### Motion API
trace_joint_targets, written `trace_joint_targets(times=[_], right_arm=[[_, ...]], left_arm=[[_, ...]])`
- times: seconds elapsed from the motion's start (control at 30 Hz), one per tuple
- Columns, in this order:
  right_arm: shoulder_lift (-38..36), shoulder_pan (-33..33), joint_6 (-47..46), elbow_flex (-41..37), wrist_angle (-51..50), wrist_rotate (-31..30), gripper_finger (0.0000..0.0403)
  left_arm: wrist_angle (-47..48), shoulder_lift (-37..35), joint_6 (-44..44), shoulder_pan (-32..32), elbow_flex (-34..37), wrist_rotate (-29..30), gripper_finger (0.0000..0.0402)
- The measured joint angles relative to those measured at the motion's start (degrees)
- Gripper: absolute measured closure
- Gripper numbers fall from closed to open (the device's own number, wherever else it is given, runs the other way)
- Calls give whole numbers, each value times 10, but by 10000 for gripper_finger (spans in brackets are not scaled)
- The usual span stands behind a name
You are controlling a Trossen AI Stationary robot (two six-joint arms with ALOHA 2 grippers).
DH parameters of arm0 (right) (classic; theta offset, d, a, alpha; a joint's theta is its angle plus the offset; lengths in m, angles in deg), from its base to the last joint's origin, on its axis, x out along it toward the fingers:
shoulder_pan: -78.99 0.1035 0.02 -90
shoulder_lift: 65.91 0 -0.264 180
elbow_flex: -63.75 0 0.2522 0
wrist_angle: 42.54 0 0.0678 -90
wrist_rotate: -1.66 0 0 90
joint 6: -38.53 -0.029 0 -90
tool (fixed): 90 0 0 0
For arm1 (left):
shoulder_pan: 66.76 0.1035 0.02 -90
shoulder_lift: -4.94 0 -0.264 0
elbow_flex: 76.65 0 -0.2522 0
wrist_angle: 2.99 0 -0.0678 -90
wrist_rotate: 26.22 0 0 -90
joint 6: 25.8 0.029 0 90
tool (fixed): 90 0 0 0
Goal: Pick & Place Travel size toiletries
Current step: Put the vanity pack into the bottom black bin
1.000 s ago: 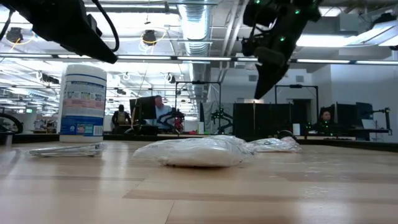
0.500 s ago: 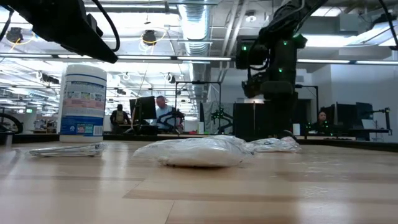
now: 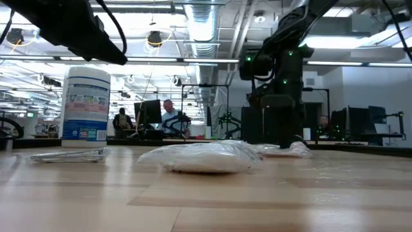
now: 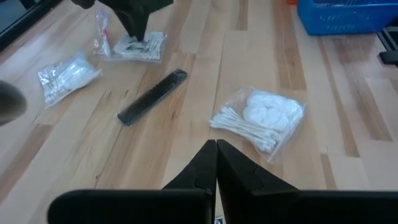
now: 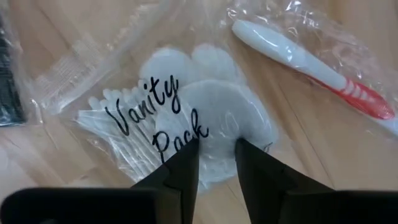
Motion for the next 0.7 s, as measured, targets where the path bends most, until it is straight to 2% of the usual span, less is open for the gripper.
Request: trace_joint_targets(times=[0.27, 0.4, 0.47, 0.57, 0.7], right_arm=[[34, 6, 0, 2, 19, 11, 316], [41, 15, 0, 2, 63, 31, 322], [42, 21, 0, 1, 93, 33, 327], [44, 30, -22, 0, 125, 38, 335], [43, 46, -51, -18, 181, 37, 345]], left_arm=[[-12, 0, 0, 8, 0, 0, 400], [-109, 2, -14, 54, 36, -4, 397], [-187, 2, -30, 95, 67, -44, 385], [-301, 2, -59, 163, 115, -144, 354], [-369, 2, -89, 225, 150, -216, 304]])
